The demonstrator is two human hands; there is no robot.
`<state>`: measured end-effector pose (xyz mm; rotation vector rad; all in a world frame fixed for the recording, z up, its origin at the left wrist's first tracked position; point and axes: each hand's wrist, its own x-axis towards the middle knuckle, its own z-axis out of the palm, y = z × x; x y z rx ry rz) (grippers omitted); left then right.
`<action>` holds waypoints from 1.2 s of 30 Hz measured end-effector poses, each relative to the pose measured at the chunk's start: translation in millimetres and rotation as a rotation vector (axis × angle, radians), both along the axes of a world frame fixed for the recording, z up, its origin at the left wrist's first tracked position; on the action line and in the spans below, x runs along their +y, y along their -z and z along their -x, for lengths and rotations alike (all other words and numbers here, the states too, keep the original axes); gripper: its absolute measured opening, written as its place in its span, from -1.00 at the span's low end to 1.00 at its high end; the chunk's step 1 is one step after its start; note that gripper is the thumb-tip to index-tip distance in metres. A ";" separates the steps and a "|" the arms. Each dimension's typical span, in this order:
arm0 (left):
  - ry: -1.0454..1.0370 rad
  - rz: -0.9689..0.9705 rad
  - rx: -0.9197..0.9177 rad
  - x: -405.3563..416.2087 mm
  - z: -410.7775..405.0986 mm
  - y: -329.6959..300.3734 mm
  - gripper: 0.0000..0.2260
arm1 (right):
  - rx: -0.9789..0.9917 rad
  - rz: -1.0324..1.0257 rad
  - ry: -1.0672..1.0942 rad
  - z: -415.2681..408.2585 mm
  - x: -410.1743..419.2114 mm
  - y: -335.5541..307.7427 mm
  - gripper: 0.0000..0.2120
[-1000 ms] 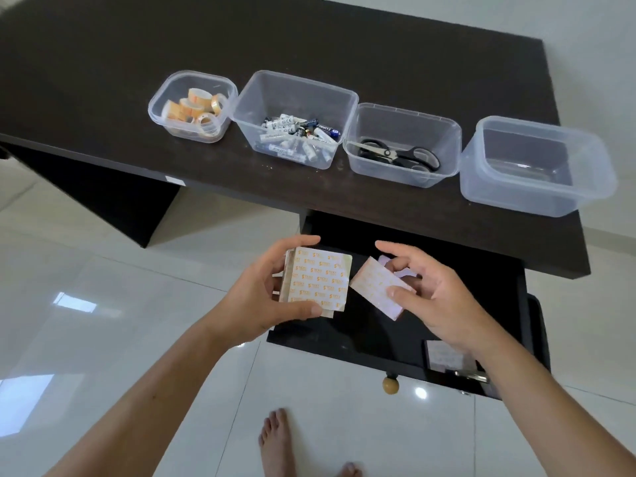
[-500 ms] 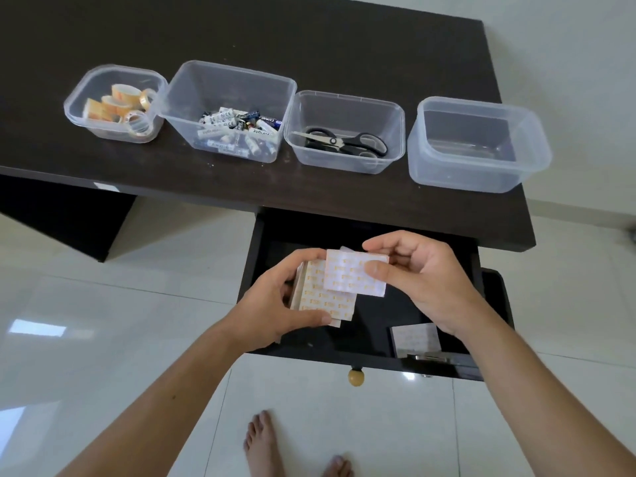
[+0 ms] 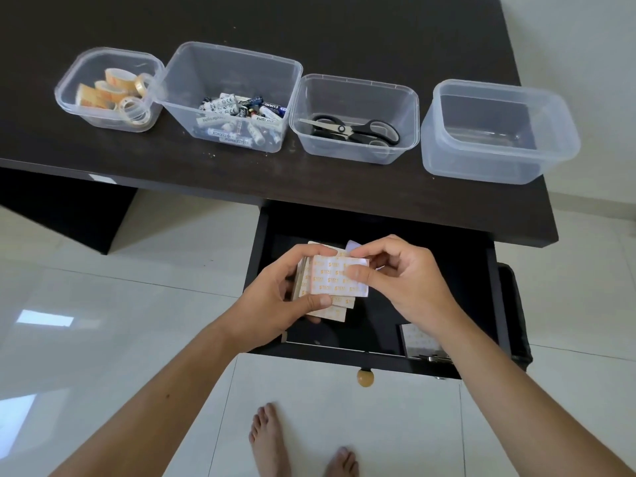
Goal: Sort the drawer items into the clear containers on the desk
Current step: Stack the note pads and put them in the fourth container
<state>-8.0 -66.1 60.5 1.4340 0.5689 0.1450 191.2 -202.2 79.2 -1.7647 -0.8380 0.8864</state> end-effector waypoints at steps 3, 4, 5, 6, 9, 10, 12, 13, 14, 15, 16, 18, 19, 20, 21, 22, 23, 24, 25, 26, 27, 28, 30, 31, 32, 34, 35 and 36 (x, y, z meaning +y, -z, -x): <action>-0.018 0.009 -0.009 3.2 2.4 0.4 -0.44 | 0.026 0.022 0.072 -9.8 -4.5 4.7 -0.93; -0.030 0.013 -0.018 4.0 2.9 0.4 -0.42 | -0.005 0.052 0.100 -15.1 -6.2 9.8 -0.92; -0.042 0.015 -0.027 4.3 3.2 -0.2 -0.40 | -0.053 0.096 0.124 -20.9 -7.6 16.9 -0.90; -0.053 0.018 -0.033 4.5 3.0 -0.7 -0.38 | -0.104 0.144 0.141 -26.5 -8.5 24.8 -0.88; -0.053 0.023 -0.037 4.9 2.6 0.2 -0.38 | -0.246 0.256 0.160 -37.0 -4.9 48.9 -0.74; -0.049 0.022 -0.033 4.6 2.5 1.6 -0.39 | -0.293 0.286 0.156 -38.8 -2.7 55.2 -0.66; -0.037 0.022 -0.013 3.7 3.0 3.9 -0.42 | -0.343 0.343 0.121 -40.0 2.1 63.8 -0.48; -0.030 0.019 -0.001 3.0 3.4 4.6 -0.43 | -0.356 0.374 0.099 -40.1 4.0 67.7 -0.43; -0.024 0.012 0.010 2.3 3.6 5.1 -0.44 | -0.378 0.399 0.075 -39.8 5.4 71.0 -0.41; -0.020 0.004 0.021 2.0 3.5 5.1 -0.44 | -0.396 0.412 0.058 -39.9 6.7 73.8 -0.42; -0.019 -0.001 0.030 2.0 3.1 5.0 -0.45 | -0.401 0.416 0.052 -40.4 7.6 75.9 -0.47; -0.022 -0.005 0.040 2.3 2.2 4.7 -0.45 | -0.383 0.413 0.058 -41.1 8.0 78.3 -0.57; -0.023 -0.009 0.047 2.4 1.9 4.3 -0.45 | -0.372 0.412 0.061 -41.3 7.6 77.7 -0.60; -0.023 -0.013 0.054 2.5 1.5 4.2 -0.45 | -0.362 0.409 0.066 -41.7 6.7 76.3 -0.61; -0.023 -0.013 0.060 2.5 1.2 3.8 -0.44 | -0.352 0.397 0.070 -42.3 5.3 74.9 -0.62; -0.025 -0.013 0.064 2.4 0.7 3.8 -0.44 | -0.335 0.383 0.070 -42.5 3.6 72.3 -0.62; -0.026 -0.013 0.067 2.4 0.5 3.8 -0.44 | -0.310 0.368 0.065 -42.5 1.8 68.5 -0.63; -0.028 -0.016 0.070 2.4 0.0 4.0 -0.44 | -0.283 0.355 0.059 -42.8 -0.5 63.8 -0.65; -0.029 -0.020 0.072 2.5 -0.2 4.3 -0.44 | -0.250 0.344 0.056 -43.4 -2.9 58.4 -0.68; -0.030 -0.030 0.076 2.5 -0.4 4.9 -0.44 | -0.211 0.334 0.057 -44.3 -5.9 52.2 -0.71; -0.030 -0.042 0.081 2.8 -0.3 5.4 -0.43 | -0.174 0.321 0.061 -44.8 -9.5 45.1 -0.74; -0.028 -0.050 0.087 2.9 -0.2 6.0 -0.43 | -0.137 0.301 0.069 -44.9 -13.9 37.7 -0.76; -0.022 -0.048 0.087 3.0 -0.3 5.7 -0.43 | -0.081 0.241 0.095 -44.3 -25.6 20.2 -0.80; -0.019 -0.045 0.084 2.3 -0.3 5.3 -0.43 | -0.067 0.208 0.107 -43.7 -32.5 11.1 -0.80; -0.017 -0.047 0.082 1.8 -0.5 4.8 -0.43 | -0.054 0.172 0.116 -43.0 -39.4 1.7 -0.80; -0.011 -0.048 0.076 1.4 -0.6 3.4 -0.43 | 0.005 0.085 0.126 -38.7 -50.6 -17.3 -0.79; -0.010 -0.047 0.070 1.3 -0.4 2.5 -0.43 | 0.042 0.045 0.125 -34.8 -53.2 -26.4 -0.79; -0.008 -0.049 0.065 1.5 -0.6 2.0 -0.43 | 0.070 0.018 0.117 -30.3 -53.1 -33.4 -0.79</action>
